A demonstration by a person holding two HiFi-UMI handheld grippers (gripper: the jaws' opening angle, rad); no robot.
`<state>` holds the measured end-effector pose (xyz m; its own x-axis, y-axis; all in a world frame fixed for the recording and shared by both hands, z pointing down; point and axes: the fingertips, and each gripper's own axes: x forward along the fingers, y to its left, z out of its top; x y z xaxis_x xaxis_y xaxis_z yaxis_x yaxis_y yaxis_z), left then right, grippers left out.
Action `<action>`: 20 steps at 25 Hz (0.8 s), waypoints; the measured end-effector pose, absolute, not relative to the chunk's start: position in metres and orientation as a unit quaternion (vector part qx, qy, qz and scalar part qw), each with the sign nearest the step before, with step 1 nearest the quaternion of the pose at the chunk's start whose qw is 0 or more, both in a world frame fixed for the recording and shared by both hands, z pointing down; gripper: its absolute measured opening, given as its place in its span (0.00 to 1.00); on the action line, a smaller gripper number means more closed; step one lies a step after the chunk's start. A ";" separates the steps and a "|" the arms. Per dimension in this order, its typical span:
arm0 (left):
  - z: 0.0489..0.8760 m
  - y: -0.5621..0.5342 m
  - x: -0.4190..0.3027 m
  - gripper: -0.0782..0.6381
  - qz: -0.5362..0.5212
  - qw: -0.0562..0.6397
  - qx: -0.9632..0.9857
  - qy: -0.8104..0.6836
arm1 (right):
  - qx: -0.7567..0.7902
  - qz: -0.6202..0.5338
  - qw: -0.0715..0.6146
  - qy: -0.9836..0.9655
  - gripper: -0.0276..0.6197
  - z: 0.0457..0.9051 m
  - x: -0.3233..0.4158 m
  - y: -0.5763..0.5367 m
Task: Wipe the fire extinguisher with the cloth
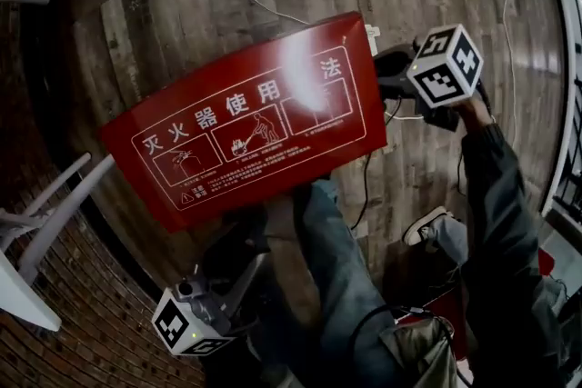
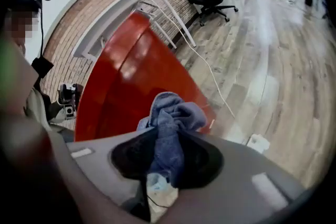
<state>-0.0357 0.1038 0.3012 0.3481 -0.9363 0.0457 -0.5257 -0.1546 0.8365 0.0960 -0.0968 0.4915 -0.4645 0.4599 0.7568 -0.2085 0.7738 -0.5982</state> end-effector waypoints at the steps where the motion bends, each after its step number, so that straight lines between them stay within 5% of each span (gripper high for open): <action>1: 0.302 0.098 -0.034 0.28 -0.251 0.398 0.714 -0.518 | -0.067 0.349 0.488 -0.797 0.22 0.496 0.105 -0.081; 6: 0.303 0.082 -0.017 0.20 -0.250 0.390 0.709 -0.531 | 0.004 0.414 0.381 -0.827 0.22 0.486 0.153 -0.041; 11: 0.309 0.085 -0.016 0.16 -0.244 0.384 0.688 -0.565 | 0.091 0.295 0.334 -0.890 0.22 0.413 0.163 -0.042; 16: 0.315 0.094 -0.029 0.11 -0.241 0.385 0.667 -0.590 | 0.144 0.020 0.411 -0.900 0.22 0.354 0.102 -0.061; 20: 0.312 0.101 -0.038 0.11 -0.258 0.387 0.661 -0.589 | 0.098 -0.020 0.402 -0.910 0.22 0.345 0.022 -0.033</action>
<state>-0.0382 0.1006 0.3124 0.1731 -0.9781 0.1157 -0.5789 -0.0061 0.8154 0.0221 -0.0335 0.3448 -0.6568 -0.1953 0.7283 -0.1625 0.9798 0.1162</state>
